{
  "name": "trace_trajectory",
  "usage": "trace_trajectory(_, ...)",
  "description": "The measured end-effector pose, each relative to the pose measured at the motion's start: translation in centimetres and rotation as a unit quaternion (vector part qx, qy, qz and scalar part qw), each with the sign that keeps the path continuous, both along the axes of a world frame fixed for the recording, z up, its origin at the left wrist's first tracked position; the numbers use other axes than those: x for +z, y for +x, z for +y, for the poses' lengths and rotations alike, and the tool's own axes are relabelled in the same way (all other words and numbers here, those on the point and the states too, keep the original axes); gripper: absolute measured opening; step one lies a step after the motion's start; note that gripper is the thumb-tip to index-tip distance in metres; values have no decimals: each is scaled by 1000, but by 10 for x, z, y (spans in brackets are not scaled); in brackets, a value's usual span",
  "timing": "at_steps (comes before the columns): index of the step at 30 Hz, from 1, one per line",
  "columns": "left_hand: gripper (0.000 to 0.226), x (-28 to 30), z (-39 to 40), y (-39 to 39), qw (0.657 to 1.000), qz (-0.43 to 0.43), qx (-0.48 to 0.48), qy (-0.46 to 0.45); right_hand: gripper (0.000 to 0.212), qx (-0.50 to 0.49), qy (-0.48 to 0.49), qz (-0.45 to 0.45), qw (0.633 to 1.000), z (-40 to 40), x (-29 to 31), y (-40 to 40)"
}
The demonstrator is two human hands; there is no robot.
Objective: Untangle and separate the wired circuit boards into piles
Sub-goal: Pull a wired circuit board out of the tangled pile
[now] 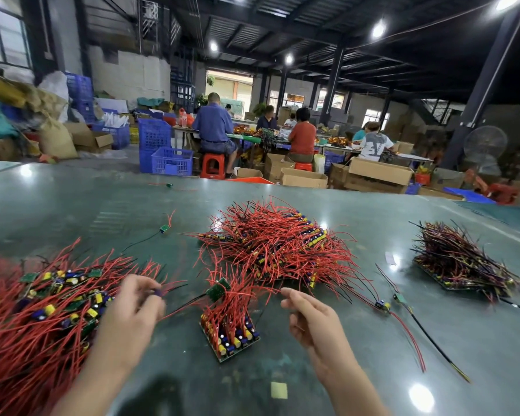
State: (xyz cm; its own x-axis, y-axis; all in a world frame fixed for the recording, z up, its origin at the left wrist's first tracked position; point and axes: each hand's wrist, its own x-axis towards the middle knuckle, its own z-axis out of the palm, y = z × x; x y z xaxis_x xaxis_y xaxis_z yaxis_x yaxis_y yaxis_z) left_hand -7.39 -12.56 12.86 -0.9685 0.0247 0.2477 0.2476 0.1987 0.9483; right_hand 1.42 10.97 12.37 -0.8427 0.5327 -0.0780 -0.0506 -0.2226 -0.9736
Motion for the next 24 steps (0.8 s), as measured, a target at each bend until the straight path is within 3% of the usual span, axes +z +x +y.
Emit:
trace_trajectory(2,24,1,-20,-12,975,108,104,-164,20,5,-14,-6,1000,-1,1,0)
trace_trajectory(4,40,-5,-29,-23,911,169,194,-322,22,-1,-18,-1,1000,1,3,0)
trace_trajectory(6,58,-9,-27,-30,887,194,221,-356,24,-1,-21,-2,1000,2,2,0)
trace_trajectory(8,49,-7,-9,-31,884,236,162,-371,23,7,-21,-8,1000,0,1,0)
trace_trajectory(10,41,-11,16,-33,893,215,45,-393,22,22,-9,-19,1000,-4,0,-1)
trace_trajectory(12,41,-19,40,-35,922,127,-46,-364,21,40,13,-27,999,-7,0,-1)
trace_trajectory(15,42,-33,64,-37,936,47,-95,-336,22,56,45,-28,997,-10,0,0)
trace_trajectory(18,41,-37,72,-36,949,32,-68,-305,22,60,46,-23,997,-10,1,0)
trace_trajectory(21,14,-32,73,-34,975,35,-30,-219,23,60,46,-19,997,-10,2,1)
trace_trajectory(24,6,-30,70,-36,985,87,52,-137,22,54,59,-13,997,-10,2,1)
